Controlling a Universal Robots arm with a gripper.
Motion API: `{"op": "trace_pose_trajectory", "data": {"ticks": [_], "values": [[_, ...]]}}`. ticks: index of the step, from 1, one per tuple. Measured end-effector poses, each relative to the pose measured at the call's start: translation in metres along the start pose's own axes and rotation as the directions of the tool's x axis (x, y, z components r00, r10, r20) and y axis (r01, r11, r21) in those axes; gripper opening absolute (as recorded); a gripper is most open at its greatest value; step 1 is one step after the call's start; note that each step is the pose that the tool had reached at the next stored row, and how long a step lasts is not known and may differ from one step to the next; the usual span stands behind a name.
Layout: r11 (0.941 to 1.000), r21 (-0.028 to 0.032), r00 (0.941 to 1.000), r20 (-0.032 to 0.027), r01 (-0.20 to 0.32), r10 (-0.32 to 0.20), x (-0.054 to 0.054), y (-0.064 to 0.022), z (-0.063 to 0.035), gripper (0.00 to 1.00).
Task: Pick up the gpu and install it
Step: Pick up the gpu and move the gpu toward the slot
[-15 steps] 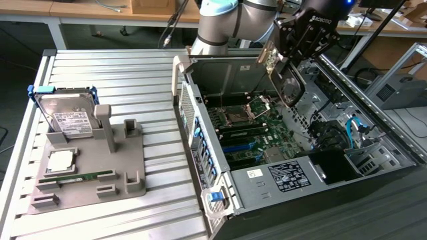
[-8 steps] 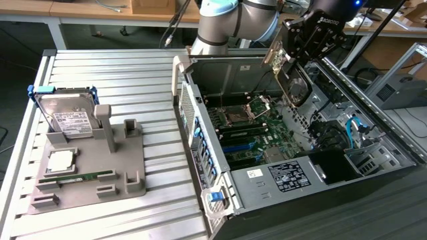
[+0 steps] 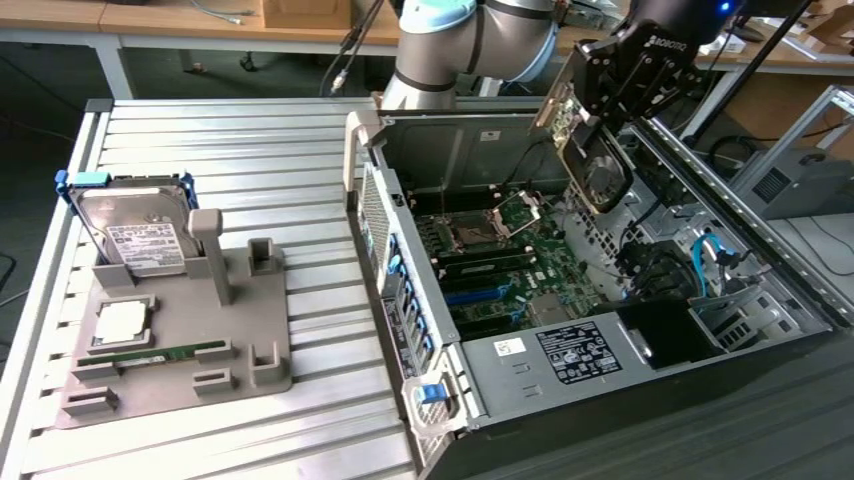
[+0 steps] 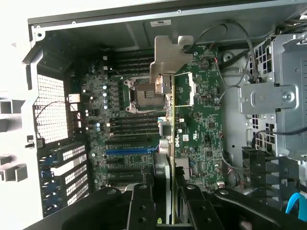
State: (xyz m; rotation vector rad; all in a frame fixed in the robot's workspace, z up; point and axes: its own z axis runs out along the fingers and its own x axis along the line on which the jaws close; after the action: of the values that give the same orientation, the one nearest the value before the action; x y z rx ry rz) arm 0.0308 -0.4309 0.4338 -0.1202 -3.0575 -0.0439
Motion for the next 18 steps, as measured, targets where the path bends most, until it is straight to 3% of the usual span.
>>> {"op": "trace_pose_trajectory", "data": {"ticks": [2,3,6,7,14,18], "values": [[1.0000,-0.0002,1.0000,0.0021,0.000,0.000,0.0000,0.0000,0.0001,0.27],[1.0000,-0.0010,0.9999,0.0131,0.001,-0.001,-0.0001,-0.0001,0.0002,0.27],[1.0000,-0.0043,0.9984,0.0568,0.002,-0.002,0.0002,0.0000,0.0003,0.27],[1.0000,-0.0052,0.9980,0.0637,0.002,-0.002,0.0002,-0.0001,0.0004,0.27],[1.0000,-0.0049,0.9980,0.0638,0.002,-0.002,0.0002,0.0000,0.0004,0.27],[1.0000,-0.0050,0.9980,0.0638,0.002,-0.002,-0.0002,-0.0002,0.0058,0.27]]}}
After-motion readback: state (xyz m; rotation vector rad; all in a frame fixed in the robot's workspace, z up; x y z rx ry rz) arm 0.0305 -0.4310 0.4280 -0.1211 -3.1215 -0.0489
